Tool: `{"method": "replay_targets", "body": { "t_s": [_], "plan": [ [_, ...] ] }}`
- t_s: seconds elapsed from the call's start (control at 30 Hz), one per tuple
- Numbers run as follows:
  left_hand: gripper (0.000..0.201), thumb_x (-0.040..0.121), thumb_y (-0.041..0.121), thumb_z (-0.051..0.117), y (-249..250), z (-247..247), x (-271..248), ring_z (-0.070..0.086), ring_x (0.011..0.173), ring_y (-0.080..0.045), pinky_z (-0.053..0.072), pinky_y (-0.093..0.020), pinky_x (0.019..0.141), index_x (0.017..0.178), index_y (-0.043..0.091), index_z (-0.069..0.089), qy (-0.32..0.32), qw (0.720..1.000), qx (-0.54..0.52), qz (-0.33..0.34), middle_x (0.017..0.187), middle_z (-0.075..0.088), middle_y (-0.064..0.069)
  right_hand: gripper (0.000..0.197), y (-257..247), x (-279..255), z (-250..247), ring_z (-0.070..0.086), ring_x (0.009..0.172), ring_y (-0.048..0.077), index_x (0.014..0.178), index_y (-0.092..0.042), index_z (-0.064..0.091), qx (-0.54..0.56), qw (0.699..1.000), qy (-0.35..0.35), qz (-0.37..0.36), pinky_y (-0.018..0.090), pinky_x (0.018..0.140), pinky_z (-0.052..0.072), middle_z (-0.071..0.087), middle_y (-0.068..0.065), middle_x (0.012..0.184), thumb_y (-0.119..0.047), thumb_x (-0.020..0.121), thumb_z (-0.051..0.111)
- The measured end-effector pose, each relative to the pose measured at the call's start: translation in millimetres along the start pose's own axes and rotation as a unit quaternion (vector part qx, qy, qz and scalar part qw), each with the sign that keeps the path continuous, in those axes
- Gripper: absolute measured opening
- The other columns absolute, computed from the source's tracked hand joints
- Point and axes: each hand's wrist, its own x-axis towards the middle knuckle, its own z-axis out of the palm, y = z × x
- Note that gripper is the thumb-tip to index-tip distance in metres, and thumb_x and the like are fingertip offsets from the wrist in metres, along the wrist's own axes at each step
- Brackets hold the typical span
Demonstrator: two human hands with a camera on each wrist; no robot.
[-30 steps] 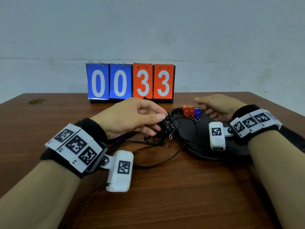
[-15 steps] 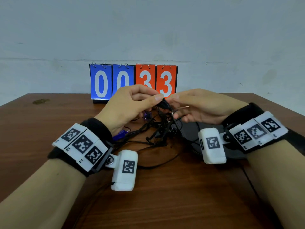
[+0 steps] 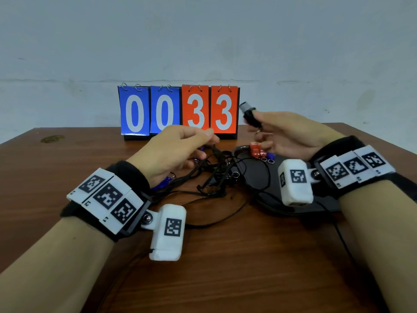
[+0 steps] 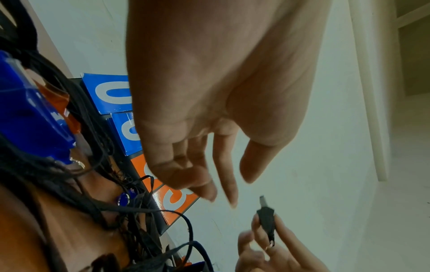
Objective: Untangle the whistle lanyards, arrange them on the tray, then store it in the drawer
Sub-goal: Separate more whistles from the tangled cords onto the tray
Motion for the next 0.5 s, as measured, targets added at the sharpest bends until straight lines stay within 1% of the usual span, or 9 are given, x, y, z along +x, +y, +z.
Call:
{"method": "replay_targets", "body": {
  "t_s": [0.07,0.13,0.2,0.27,0.3,0.37,0.4,0.43,0.5],
  "plan": [
    [0.025,0.100,0.035,0.061,-0.9,-1.1,0.3,0.061,0.090,-0.010,0.050,-0.024,0.071,0.099,0.024,0.083,-0.035,0.999,0.021,-0.036,0.108,0.075,0.008,0.023,-1.4,0.6,-18.8,0.040,0.062,0.005,0.103,-0.013,0.071,0.050,0.994,0.097,0.002,0.015,0.053,0.034,0.057,-0.003,0.080,-0.032,0.090,0.066],
    [0.024,0.100,0.033,0.060,-2.3,-1.4,0.9,0.060,0.099,-0.010,0.049,-0.025,0.076,0.098,0.026,0.084,-0.069,0.995,0.055,-0.055,0.112,0.073,0.010,0.017,2.7,3.7,-35.6,0.038,0.059,0.005,0.095,-0.015,0.069,0.057,0.976,0.212,-0.004,0.015,0.053,0.034,0.054,-0.004,0.077,-0.031,0.094,0.066],
    [0.023,0.100,0.035,0.061,-3.3,-0.7,0.8,0.059,0.101,-0.008,0.049,-0.026,0.080,0.100,0.029,0.083,-0.092,0.990,0.093,-0.055,0.102,0.071,0.020,0.017,10.4,7.9,-47.9,0.040,0.058,0.006,0.088,-0.016,0.065,0.032,0.954,0.298,0.003,0.018,0.054,0.034,0.051,-0.003,0.074,-0.032,0.094,0.067],
    [0.023,0.100,0.038,0.060,-5.0,-0.9,2.0,0.060,0.104,-0.003,0.050,-0.025,0.082,0.102,0.033,0.082,-0.108,0.983,0.140,-0.048,0.096,0.070,0.027,0.019,19.6,11.4,-57.0,0.041,0.058,0.007,0.087,-0.016,0.061,0.009,0.943,0.331,0.030,0.020,0.055,0.035,0.051,-0.002,0.073,-0.032,0.092,0.069],
    [0.023,0.100,0.040,0.059,-5.8,-1.1,2.5,0.060,0.109,-0.003,0.052,-0.025,0.084,0.103,0.035,0.081,-0.115,0.979,0.161,-0.046,0.104,0.070,0.027,0.020,23.7,12.2,-60.1,0.042,0.058,0.007,0.087,-0.015,0.060,-0.001,0.941,0.336,0.047,0.021,0.054,0.035,0.051,-0.002,0.073,-0.032,0.092,0.069],
    [0.024,0.101,0.042,0.057,-6.4,-1.3,2.5,0.057,0.119,-0.002,0.055,-0.027,0.091,0.106,0.035,0.080,-0.129,0.972,0.192,-0.050,0.122,0.068,0.021,0.021,31.0,14.3,-64.8,0.042,0.058,0.008,0.086,-0.014,0.060,-0.020,0.935,0.346,0.073,0.021,0.053,0.035,0.050,-0.002,0.071,-0.031,0.092,0.070],
    [0.025,0.101,0.042,0.057,-6.1,-1.2,2.0,0.056,0.122,-0.002,0.055,-0.028,0.094,0.108,0.035,0.079,-0.138,0.969,0.200,-0.053,0.127,0.067,0.019,0.022,34.2,16.0,-66.7,0.041,0.058,0.008,0.084,-0.014,0.058,-0.029,0.933,0.350,0.081,0.021,0.052,0.034,0.048,-0.002,0.070,-0.031,0.093,0.069],
    [0.025,0.102,0.042,0.056,-6.0,-1.1,2.0,0.057,0.122,-0.003,0.055,-0.028,0.095,0.109,0.034,0.079,-0.146,0.967,0.203,-0.056,0.128,0.067,0.016,0.024,36.9,17.5,-68.8,0.040,0.058,0.009,0.081,-0.014,0.056,-0.039,0.931,0.353,0.089,0.020,0.051,0.034,0.047,-0.001,0.069,-0.030,0.094,0.068],
    [0.027,0.101,0.043,0.055,-4.8,-0.2,0.5,0.060,0.120,-0.009,0.055,-0.026,0.092,0.111,0.033,0.078,-0.162,0.963,0.207,-0.063,0.126,0.069,0.009,0.027,40.0,19.5,-71.6,0.038,0.055,0.008,0.078,-0.013,0.053,-0.065,0.928,0.350,0.108,0.017,0.042,0.034,0.046,-0.001,0.069,-0.029,0.096,0.064]
  ]
}}
